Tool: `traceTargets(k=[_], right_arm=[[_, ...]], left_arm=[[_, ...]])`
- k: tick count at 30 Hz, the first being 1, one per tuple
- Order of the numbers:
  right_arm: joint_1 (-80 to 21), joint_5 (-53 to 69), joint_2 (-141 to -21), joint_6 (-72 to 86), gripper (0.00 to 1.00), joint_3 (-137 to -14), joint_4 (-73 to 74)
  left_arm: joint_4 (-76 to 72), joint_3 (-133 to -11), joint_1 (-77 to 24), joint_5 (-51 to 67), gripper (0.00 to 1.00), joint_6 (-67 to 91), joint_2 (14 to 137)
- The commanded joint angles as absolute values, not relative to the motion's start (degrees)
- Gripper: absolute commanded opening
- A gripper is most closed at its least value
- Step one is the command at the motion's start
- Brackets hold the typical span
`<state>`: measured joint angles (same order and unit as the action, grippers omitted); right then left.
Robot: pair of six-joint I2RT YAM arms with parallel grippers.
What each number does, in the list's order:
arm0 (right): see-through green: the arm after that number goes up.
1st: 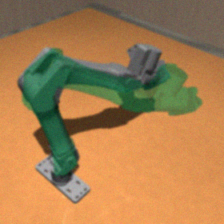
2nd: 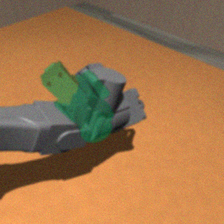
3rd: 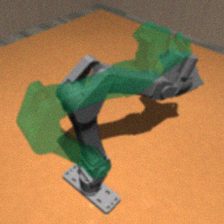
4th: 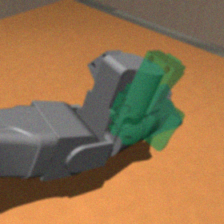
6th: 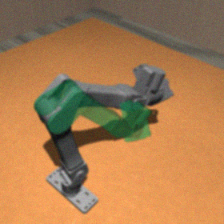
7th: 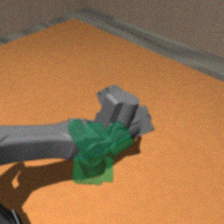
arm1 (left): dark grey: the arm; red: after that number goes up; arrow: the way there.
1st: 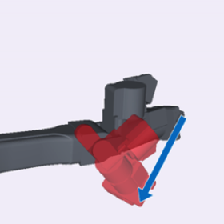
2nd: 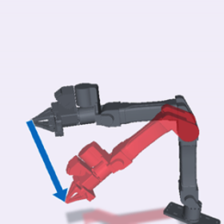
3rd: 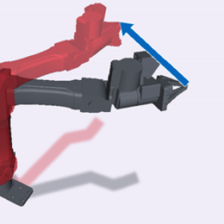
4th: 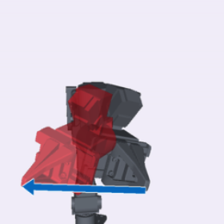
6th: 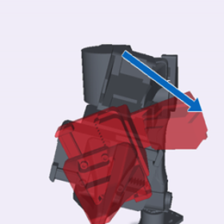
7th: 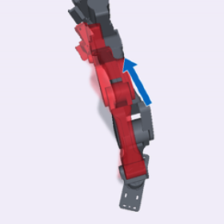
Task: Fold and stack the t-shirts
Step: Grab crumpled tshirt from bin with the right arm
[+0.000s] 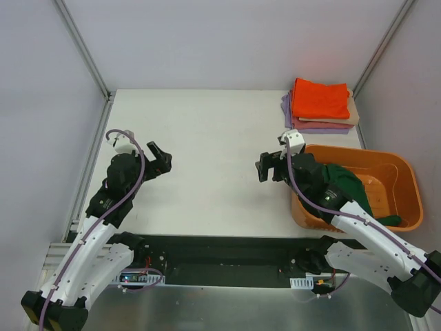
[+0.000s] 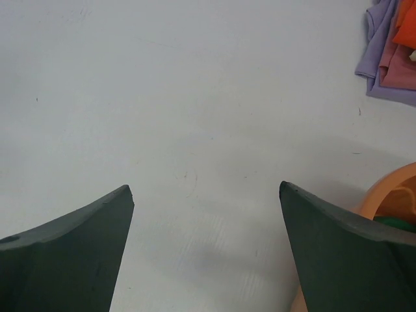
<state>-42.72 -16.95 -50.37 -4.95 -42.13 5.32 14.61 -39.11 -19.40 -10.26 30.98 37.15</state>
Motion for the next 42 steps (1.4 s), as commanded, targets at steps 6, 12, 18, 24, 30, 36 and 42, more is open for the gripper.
traceTargets(k=[6, 12, 18, 24, 30, 36, 42], right_arm=[[-42.5, -23.7, -51.7, -4.7, 0.96, -42.7, 0.4], [-37.9, -32.0, -54.8, 1.5, 0.96, -48.1, 7.8], [-19.4, -28.7, -52.7, 10.8, 0.96, -53.4, 23.8], [3.5, -15.0, -48.9, 18.5, 0.96, -47.1, 29.1], [10.5, -9.9, -53.6, 18.5, 0.96, -42.2, 33.2], [10.9, -11.1, -58.0, 21.2, 0.96, -36.9, 32.0], [11.2, -7.8, -62.9, 23.9, 0.99, -32.2, 24.1]], left_arm=[[14.2, -40.4, -19.0, -11.9, 0.99, 33.9, 40.9], [13.8, -42.2, -19.0, -11.4, 0.99, 33.6, 43.8], [11.1, -41.4, -19.0, -13.0, 0.99, 33.6, 43.9], [6.9, -40.2, -19.0, -10.3, 0.99, 32.6, 46.9], [6.5, -40.3, -19.0, -9.2, 0.99, 31.6, 49.9], [6.3, -40.3, -19.0, -9.5, 0.99, 31.6, 50.9], [6.0, -40.6, -19.0, -9.0, 0.99, 31.5, 52.3]])
